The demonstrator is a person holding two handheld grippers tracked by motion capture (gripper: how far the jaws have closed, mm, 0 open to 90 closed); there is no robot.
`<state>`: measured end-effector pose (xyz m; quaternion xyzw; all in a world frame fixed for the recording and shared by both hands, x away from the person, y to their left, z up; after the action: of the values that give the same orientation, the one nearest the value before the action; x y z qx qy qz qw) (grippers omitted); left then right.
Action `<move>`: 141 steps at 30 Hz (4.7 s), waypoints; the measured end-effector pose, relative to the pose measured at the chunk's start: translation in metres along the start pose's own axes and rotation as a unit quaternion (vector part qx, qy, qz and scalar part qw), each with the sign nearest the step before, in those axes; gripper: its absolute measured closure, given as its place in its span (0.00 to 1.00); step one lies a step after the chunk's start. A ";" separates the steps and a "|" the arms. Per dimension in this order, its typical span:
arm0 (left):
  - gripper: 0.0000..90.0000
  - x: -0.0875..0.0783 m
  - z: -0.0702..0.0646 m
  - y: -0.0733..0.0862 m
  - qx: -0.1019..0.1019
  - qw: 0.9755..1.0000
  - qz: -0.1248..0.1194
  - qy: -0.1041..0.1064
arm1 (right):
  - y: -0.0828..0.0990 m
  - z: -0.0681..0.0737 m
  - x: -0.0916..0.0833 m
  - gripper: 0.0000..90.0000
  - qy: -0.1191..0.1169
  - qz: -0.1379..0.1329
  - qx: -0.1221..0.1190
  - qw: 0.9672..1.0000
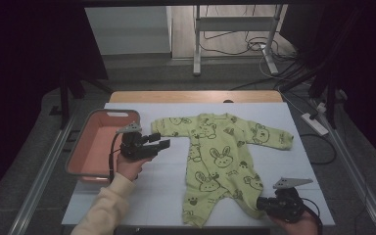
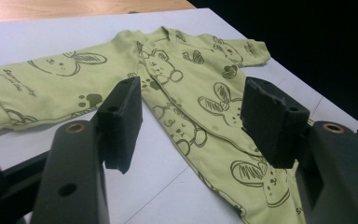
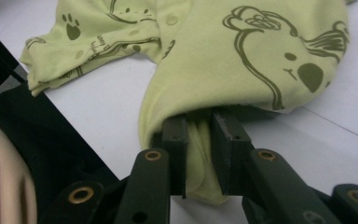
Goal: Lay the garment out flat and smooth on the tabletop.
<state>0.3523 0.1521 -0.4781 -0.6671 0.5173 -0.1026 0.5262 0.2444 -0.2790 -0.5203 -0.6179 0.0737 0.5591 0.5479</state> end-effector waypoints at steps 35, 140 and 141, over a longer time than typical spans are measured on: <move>0.43 0.003 -0.001 0.002 -0.001 1.000 0.003 0.001 | -0.020 -0.019 -0.006 0.58 0.020 -0.064 -0.001 0.998; 0.43 0.003 -0.001 0.002 -0.001 1.000 0.003 0.001 | -0.024 0.023 0.012 0.55 0.007 -0.051 -0.057 0.997; 0.43 0.003 -0.001 0.002 -0.001 1.000 0.004 0.001 | -0.027 0.015 0.013 0.55 0.020 -0.057 -0.050 0.997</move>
<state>0.3521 0.1493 -0.4810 -0.6653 0.5203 -0.1008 0.5258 0.2587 -0.2507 -0.5107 -0.6586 0.0215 0.5175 0.5460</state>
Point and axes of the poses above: each handheld gripper's, and its own axes: x roughly forward along the jaws, y roughly out of its underside, z roughly to its left, the point moved 3 cm from there along x, roughly forward along the jaws, and after that the axes turned 5 degrees about y, right-handed, at the moved point
